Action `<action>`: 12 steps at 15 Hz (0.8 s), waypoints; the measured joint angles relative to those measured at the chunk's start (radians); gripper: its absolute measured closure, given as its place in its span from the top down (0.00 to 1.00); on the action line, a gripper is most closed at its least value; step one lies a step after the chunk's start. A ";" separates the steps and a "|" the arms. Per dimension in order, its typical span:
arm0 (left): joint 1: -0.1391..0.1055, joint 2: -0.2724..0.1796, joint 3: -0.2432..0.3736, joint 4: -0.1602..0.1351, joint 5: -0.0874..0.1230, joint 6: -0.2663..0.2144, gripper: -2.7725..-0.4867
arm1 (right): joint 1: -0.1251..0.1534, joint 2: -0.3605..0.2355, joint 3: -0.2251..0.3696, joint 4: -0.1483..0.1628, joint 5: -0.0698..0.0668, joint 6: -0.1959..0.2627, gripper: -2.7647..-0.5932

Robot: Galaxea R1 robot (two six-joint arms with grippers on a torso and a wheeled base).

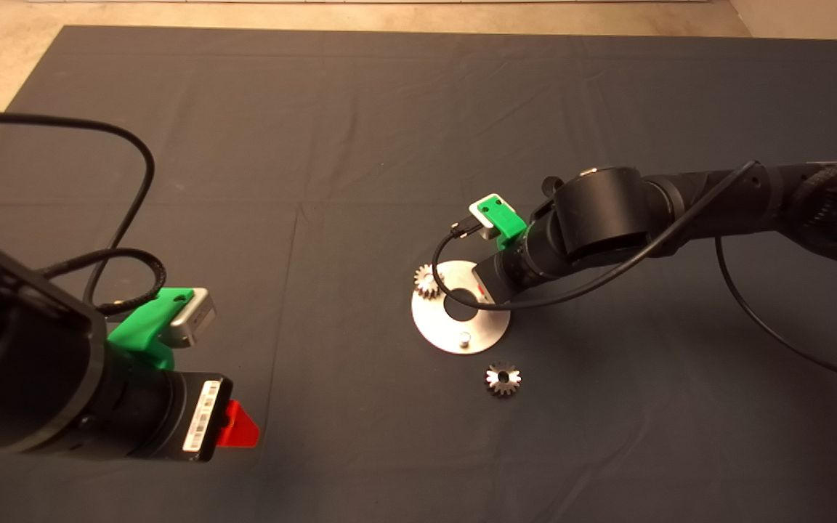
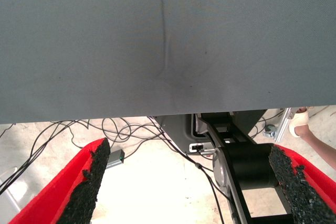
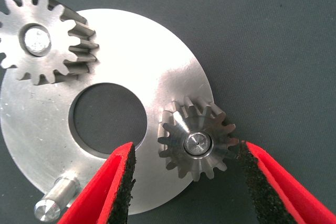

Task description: Install three planetary gears onto the carrier pins

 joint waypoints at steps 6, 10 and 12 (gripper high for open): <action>0.000 0.000 0.000 0.000 0.003 0.000 0.74 | 0.122 -0.084 0.172 0.007 0.005 0.034 0.46; 0.000 0.000 0.000 0.000 0.001 0.001 0.74 | 0.133 -0.196 0.338 0.032 0.002 0.048 0.56; 0.000 0.000 0.000 0.000 0.001 0.001 0.74 | 0.141 -0.235 0.414 0.049 0.002 0.049 0.60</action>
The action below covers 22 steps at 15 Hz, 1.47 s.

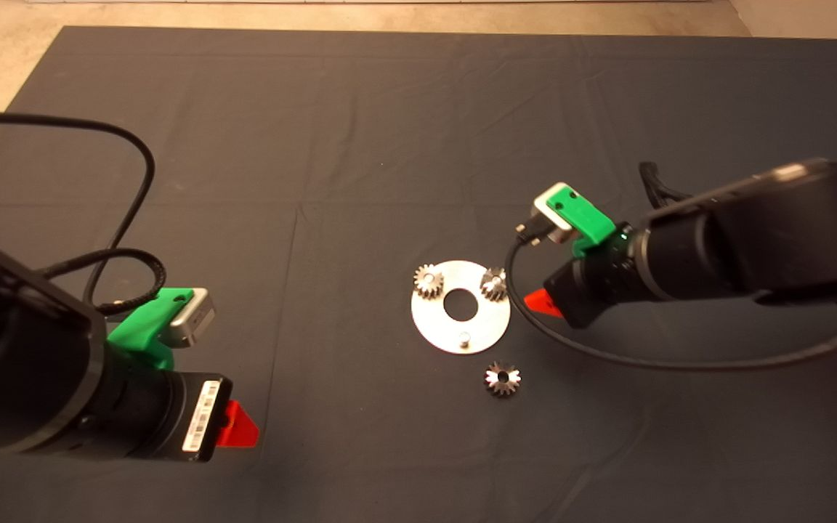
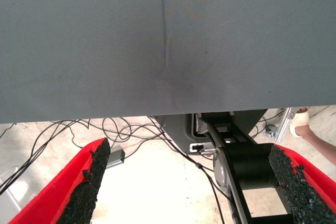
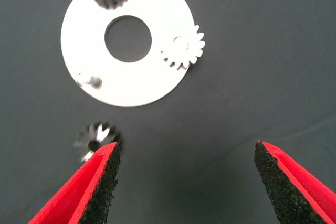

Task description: Install three planetary gears onto the carrier pins

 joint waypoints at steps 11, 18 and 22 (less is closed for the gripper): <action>0.000 0.000 0.000 -0.003 -0.001 0.000 0.74 | 0.000 -0.084 0.145 0.050 -0.001 -0.048 0.72; 0.000 0.000 0.000 -0.003 -0.001 0.000 0.74 | -0.101 -0.077 0.146 0.052 0.001 -0.297 0.72; 0.000 0.000 0.000 -0.003 -0.001 0.000 0.74 | -0.159 -0.064 0.146 0.043 0.000 -0.341 0.72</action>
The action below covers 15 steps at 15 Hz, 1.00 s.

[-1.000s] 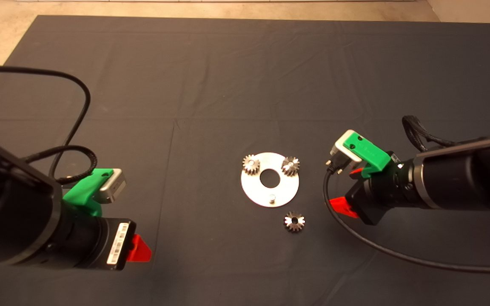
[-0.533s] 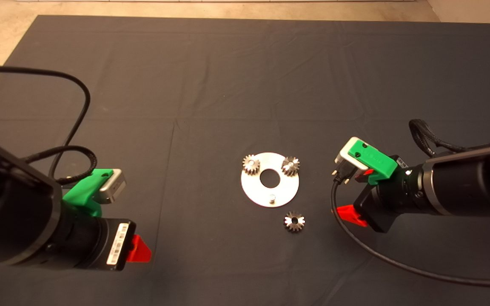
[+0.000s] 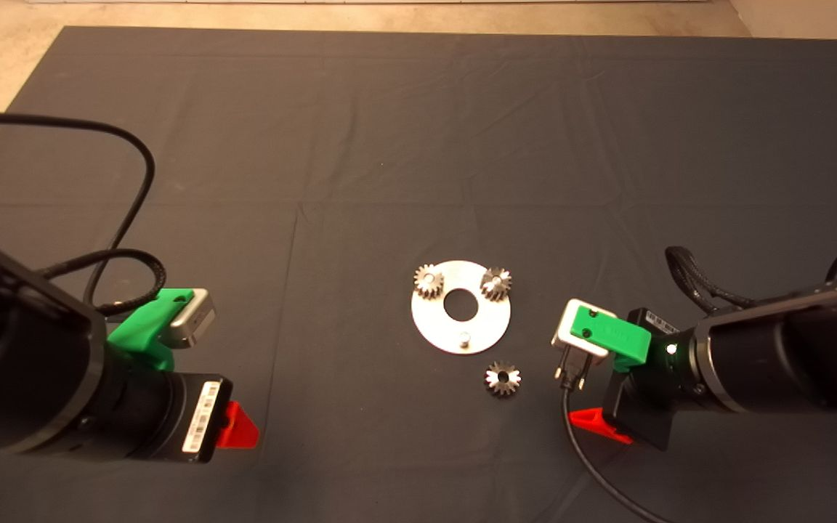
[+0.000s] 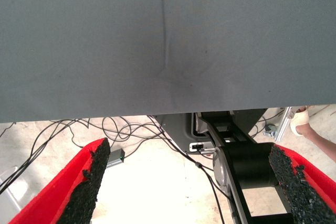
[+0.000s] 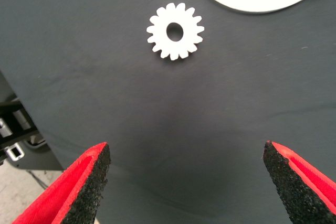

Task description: Install three planetary gears onto the carrier pins

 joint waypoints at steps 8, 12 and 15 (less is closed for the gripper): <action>0.000 0.000 0.000 0.000 0.000 0.000 0.74 | -0.124 0.064 -0.003 -0.234 0.001 -0.027 0.72; 0.000 0.000 0.000 0.000 0.000 0.000 0.74 | -0.161 0.091 -0.024 -0.269 0.001 -0.044 0.72; 0.000 0.000 0.000 0.000 0.000 0.000 0.74 | -0.198 0.096 -0.040 -0.338 0.001 -0.084 0.72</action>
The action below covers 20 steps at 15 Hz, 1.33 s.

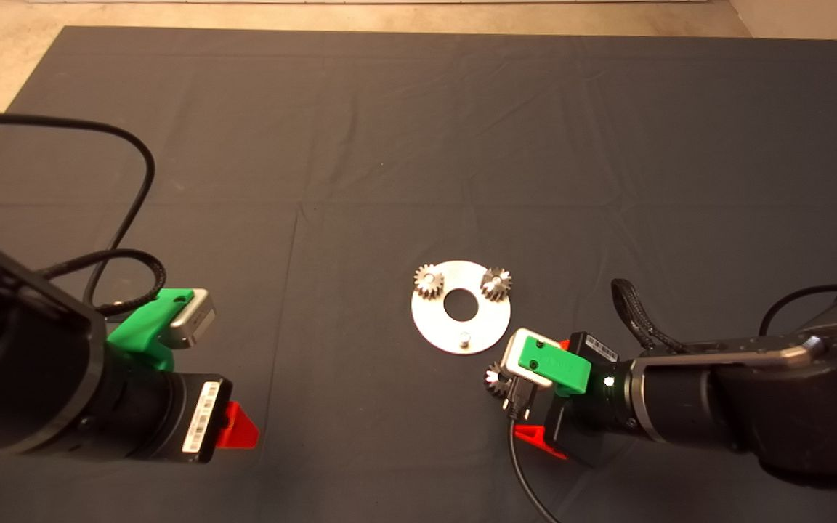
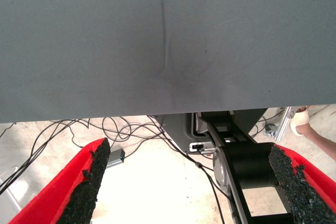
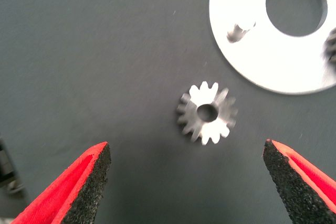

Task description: Install three planetary gears onto the carrier pins

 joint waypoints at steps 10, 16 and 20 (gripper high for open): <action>0.000 0.000 0.000 0.000 0.000 0.000 0.74 | -0.038 0.005 -0.093 -0.050 -0.001 -0.054 0.72; 0.000 0.000 0.000 0.000 0.000 0.000 0.74 | -0.064 0.016 -0.098 -0.051 0.000 -0.054 0.72; 0.000 0.000 0.000 0.000 0.000 0.000 0.74 | -0.064 0.016 -0.098 -0.051 0.000 -0.054 0.72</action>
